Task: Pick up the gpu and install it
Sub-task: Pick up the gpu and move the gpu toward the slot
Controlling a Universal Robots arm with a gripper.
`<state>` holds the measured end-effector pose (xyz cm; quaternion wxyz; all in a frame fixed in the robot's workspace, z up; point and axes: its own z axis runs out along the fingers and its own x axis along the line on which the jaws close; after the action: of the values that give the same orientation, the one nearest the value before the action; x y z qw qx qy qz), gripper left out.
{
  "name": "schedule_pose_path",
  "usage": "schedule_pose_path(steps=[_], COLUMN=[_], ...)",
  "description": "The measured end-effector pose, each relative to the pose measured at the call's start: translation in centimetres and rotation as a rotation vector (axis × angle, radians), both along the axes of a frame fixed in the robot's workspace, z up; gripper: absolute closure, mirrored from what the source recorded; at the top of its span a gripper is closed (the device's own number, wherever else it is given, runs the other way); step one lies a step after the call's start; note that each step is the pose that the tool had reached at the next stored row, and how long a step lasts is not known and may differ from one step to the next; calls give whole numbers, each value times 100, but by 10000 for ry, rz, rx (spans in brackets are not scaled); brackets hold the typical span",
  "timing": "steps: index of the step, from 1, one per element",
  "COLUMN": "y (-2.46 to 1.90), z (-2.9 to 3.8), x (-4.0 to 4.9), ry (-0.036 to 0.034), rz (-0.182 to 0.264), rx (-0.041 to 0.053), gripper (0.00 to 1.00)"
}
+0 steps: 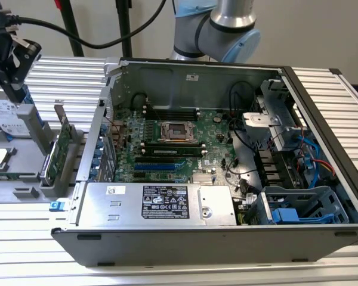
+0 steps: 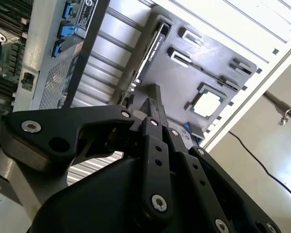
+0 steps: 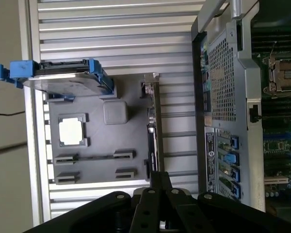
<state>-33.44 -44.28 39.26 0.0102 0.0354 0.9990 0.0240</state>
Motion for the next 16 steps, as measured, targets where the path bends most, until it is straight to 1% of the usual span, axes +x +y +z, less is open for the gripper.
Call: schedule_pose_path(steps=[11,16], y=[-78,-104], z=[0,0], x=[-3,-6], ry=[-1,0], rz=[0,0], rx=[0,0], gripper=[100,100])
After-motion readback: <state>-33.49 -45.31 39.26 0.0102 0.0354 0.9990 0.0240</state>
